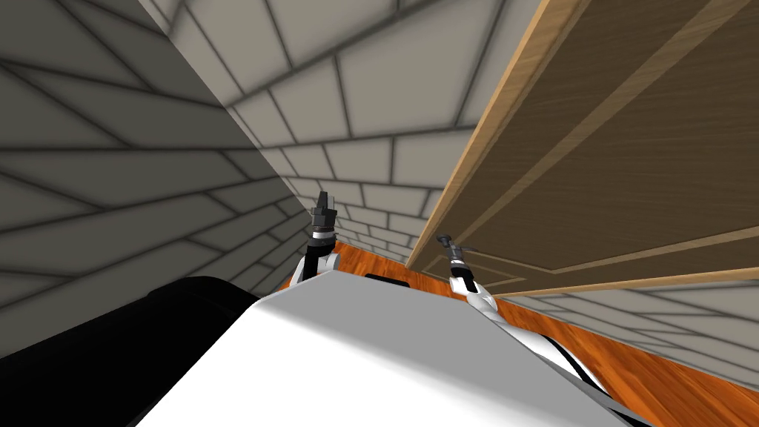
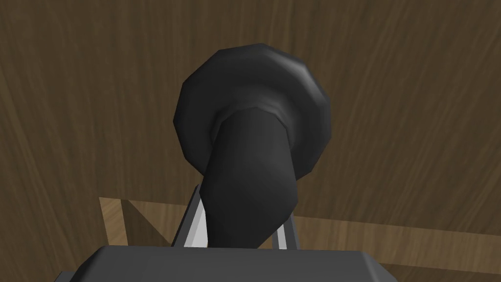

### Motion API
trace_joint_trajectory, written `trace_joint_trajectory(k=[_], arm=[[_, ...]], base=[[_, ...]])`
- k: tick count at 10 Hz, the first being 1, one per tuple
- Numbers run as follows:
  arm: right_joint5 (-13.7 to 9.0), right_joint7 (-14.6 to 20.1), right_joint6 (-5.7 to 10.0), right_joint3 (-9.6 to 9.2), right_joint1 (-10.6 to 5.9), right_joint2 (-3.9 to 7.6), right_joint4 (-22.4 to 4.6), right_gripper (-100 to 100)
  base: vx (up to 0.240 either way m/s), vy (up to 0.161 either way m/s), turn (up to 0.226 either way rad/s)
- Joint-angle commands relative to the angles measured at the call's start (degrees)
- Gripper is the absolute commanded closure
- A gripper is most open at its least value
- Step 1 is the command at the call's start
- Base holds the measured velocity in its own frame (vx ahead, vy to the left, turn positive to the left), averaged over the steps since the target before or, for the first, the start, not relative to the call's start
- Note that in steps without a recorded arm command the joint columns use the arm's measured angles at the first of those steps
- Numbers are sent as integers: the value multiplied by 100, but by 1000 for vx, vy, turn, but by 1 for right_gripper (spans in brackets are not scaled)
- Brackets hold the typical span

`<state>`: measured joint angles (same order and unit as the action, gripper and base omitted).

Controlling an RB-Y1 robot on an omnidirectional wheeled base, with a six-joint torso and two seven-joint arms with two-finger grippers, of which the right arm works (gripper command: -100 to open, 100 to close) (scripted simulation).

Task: Pull the door open

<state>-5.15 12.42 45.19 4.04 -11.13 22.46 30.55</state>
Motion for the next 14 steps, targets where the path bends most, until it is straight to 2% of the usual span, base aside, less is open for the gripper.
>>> trace_joint_trajectory(k=[1, 4, 10, 14], arm=[[1, -6, 8, 2, -2, 6, 5, 100], [78, 78, 66, -23, -40, 27, -85, 100], [310, 311, 265, -92, -163, 108, -335, 100], [370, 379, 316, -115, -205, 120, -407, 100]], base=[[0, 0, 0], [-153, -49, 110], [-232, -98, 185], [-179, -52, 84]])
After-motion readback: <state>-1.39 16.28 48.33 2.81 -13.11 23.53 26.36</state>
